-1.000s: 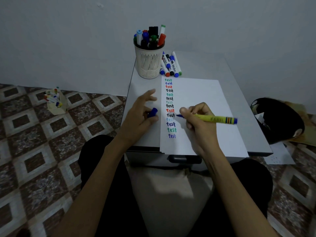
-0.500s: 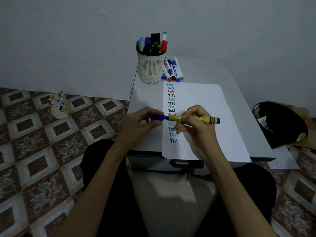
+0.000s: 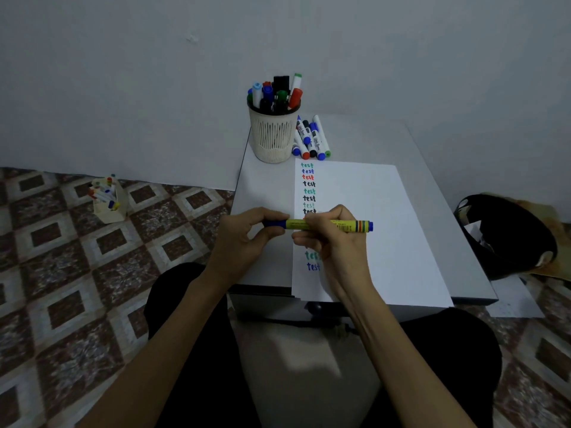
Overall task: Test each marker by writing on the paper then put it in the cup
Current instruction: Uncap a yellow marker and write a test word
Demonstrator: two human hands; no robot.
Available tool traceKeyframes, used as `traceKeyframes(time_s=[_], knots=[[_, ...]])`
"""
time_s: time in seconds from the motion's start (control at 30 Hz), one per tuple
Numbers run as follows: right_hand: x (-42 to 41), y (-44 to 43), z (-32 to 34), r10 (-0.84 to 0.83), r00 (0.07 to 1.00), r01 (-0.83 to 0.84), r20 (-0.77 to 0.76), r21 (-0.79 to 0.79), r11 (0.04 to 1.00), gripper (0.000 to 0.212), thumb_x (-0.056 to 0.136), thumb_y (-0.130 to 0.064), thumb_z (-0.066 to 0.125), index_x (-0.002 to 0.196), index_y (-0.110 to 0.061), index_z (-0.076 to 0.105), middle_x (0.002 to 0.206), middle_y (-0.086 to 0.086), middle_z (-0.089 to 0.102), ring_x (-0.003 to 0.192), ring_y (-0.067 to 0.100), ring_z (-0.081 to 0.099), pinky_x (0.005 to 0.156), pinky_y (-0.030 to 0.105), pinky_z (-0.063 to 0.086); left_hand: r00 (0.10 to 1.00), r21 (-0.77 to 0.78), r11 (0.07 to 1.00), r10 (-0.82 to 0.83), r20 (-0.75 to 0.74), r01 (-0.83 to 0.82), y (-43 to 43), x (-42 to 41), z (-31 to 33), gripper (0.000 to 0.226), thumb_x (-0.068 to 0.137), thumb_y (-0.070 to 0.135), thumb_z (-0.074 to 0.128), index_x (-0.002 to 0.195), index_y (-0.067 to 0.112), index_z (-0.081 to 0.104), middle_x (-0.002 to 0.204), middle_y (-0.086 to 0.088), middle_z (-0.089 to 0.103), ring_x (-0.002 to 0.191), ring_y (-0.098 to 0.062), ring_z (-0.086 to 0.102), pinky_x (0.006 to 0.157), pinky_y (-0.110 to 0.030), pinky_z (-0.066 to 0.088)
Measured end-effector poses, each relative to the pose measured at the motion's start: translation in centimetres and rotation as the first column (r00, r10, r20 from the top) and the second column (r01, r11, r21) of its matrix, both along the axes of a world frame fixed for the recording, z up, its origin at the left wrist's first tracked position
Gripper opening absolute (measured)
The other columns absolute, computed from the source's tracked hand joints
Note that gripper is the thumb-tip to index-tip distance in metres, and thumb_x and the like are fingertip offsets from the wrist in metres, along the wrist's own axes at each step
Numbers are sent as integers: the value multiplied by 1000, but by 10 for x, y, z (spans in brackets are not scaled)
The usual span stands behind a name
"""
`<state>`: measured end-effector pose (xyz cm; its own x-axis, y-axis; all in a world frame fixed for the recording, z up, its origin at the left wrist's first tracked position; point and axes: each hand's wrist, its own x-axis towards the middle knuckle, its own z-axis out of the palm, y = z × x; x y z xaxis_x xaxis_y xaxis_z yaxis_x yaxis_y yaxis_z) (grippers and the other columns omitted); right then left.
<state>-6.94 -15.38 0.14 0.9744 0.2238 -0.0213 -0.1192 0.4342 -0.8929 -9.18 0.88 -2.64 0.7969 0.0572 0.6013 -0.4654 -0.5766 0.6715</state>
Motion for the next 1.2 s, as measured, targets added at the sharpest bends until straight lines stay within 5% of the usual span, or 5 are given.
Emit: traceKeyframes(time_s=[0.3, 0.57, 0.77, 1.0, 1.2], knots=[[43, -36, 34, 166, 985, -143, 55, -296, 944, 25, 81, -23, 69, 99, -7, 63, 96, 9, 70, 81, 21, 68, 67, 30, 57, 995, -165, 986, -43, -94, 27, -6, 0, 2, 20, 83, 29, 61, 100, 19, 66, 95, 3, 68, 88, -10, 63, 78, -24, 51], [54, -12, 31, 708, 544, 334, 450, -890, 309, 19, 79, -34, 76, 93, -23, 72, 90, -8, 69, 82, 10, 57, 71, 28, 46, 996, -102, 994, 31, -85, -40, -6, 2, -3, 27, 81, 36, 62, 98, 16, 68, 91, 2, 68, 83, -10, 62, 75, -30, 53], [85, 2, 44, 666, 499, 442, 555, -824, 355, 34, 89, -27, 66, 120, -20, 56, 89, -3, 65, 74, 9, 56, 75, 28, 52, 975, -267, 961, 9, -223, -70, -5, 6, -3, 56, 81, 42, 62, 131, 21, 45, 111, 9, 62, 99, -7, 60, 85, -20, 47], [157, 35, 113, -35, 435, 649, 900, -286, 705, 60, 88, -13, 66, 141, -6, 37, 75, 2, 67, 68, 9, 66, 71, 22, 57, 954, 497, 867, 112, -279, 44, -12, 8, -12, 67, 88, 60, 24, 145, 25, 23, 152, 9, 26, 140, -3, 13, 114, -51, 0], [194, 71, 125, -208, 367, 697, 907, -120, 707, 54, 88, -10, 63, 137, -1, 42, 73, 4, 67, 66, 10, 66, 70, 28, 58, 938, 605, 790, 132, -320, 95, -11, 10, -16, 66, 88, 62, 18, 145, 29, 27, 154, 14, 14, 142, -2, -2, 112, -52, -14]])
